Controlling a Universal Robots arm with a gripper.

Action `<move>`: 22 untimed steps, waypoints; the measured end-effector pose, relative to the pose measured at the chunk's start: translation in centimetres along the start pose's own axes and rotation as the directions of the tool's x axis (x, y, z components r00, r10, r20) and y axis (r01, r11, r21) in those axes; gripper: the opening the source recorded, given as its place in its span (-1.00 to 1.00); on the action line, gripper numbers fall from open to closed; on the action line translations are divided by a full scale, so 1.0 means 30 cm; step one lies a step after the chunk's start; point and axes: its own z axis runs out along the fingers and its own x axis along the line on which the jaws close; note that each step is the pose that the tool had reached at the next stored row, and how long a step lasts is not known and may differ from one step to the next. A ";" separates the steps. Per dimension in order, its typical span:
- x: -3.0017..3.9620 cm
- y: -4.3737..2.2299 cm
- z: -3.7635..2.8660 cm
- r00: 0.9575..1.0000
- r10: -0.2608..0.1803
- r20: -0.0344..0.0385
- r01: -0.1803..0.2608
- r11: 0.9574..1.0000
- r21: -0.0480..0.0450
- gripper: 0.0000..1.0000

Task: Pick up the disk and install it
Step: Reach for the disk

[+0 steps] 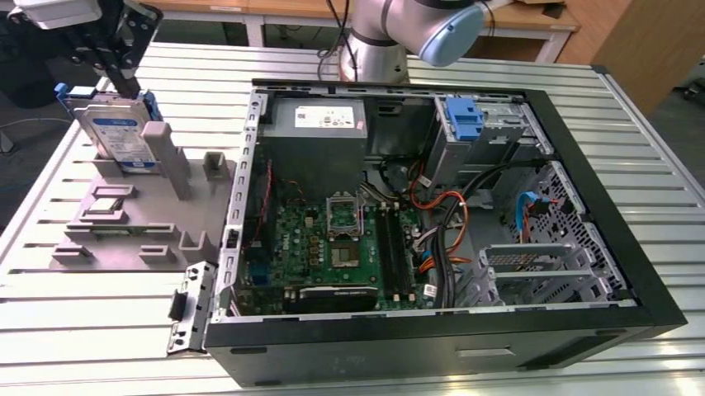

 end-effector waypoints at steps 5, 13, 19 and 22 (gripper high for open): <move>0.051 -0.004 0.002 1.000 0.000 0.000 0.000 1.000 0.000 -0.79; 0.113 -0.009 0.006 1.000 0.000 0.000 0.000 1.000 0.000 -0.79; 0.150 -0.012 0.013 1.000 0.000 0.000 0.000 1.000 0.000 -0.79; 0.154 -0.012 0.015 1.000 0.000 0.000 0.000 1.000 0.000 -0.79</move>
